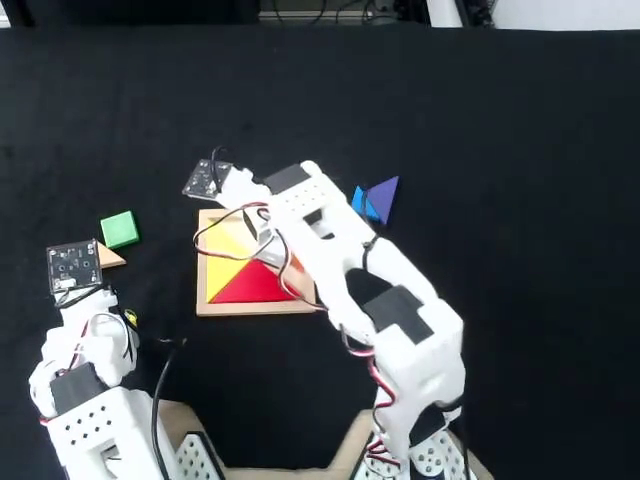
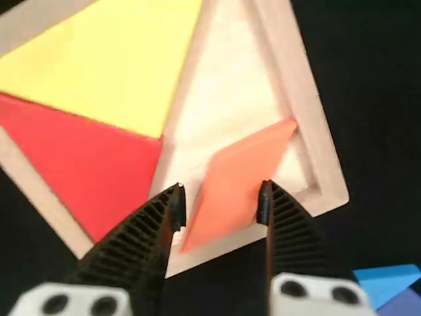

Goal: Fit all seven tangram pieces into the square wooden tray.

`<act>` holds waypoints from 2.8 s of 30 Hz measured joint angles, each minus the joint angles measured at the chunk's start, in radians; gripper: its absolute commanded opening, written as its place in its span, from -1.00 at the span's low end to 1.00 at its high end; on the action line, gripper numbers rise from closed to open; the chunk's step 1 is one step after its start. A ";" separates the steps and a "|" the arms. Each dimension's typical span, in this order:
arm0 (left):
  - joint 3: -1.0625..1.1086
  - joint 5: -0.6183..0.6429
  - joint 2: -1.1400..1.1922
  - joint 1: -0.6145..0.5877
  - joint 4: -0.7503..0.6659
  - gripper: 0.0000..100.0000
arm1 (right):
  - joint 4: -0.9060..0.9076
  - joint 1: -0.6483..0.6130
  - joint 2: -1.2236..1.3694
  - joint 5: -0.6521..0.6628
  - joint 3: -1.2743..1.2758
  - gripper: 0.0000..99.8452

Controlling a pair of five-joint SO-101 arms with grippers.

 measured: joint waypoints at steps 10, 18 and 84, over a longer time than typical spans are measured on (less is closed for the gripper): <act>0.000 0.000 0.000 0.000 0.000 -0.63 | 0.009 0.000 0.095 -0.005 -0.078 -0.62; 0.000 0.000 0.000 0.000 0.000 -0.63 | 0.149 0.000 0.077 -0.005 -0.180 -0.62; 0.005 -0.009 -0.002 0.000 0.000 -0.64 | 0.126 -0.031 0.169 0.032 -0.218 -0.62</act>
